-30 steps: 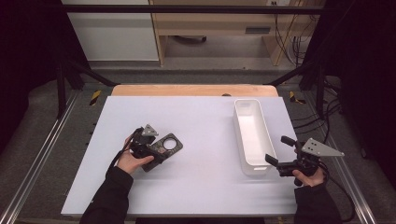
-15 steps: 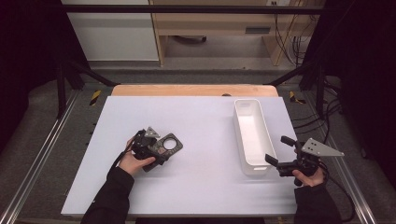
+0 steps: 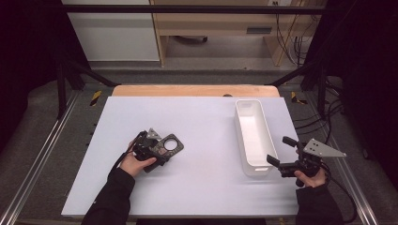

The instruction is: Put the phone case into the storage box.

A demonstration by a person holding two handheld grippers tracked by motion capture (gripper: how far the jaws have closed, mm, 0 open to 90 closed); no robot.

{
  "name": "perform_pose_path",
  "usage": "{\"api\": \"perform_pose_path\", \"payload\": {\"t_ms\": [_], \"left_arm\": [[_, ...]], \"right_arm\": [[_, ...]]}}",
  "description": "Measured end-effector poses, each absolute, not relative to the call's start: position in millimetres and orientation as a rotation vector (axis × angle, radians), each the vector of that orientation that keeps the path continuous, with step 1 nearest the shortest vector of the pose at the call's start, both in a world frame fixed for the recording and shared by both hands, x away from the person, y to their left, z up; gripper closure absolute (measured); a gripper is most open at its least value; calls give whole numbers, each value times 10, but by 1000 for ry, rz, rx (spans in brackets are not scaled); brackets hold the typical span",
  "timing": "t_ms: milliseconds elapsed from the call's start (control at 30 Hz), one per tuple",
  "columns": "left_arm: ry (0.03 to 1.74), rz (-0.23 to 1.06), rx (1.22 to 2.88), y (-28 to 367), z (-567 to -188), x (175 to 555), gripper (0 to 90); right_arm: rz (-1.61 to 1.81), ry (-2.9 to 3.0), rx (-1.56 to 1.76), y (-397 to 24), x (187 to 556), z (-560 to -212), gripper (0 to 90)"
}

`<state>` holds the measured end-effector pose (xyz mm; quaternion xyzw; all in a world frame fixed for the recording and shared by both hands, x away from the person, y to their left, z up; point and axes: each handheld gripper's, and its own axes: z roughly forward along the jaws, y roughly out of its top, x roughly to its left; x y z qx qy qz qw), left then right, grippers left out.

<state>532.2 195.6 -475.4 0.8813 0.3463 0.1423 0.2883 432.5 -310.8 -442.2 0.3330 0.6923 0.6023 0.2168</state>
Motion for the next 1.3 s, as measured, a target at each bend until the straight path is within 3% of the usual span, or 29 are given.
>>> {"api": "perform_pose_path", "payload": {"t_ms": [1300], "left_arm": [[905,358,2384,1949,-4748,5319,110]], "right_arm": [[1669,1920,920,-3109,4326,-4421,5]]}}
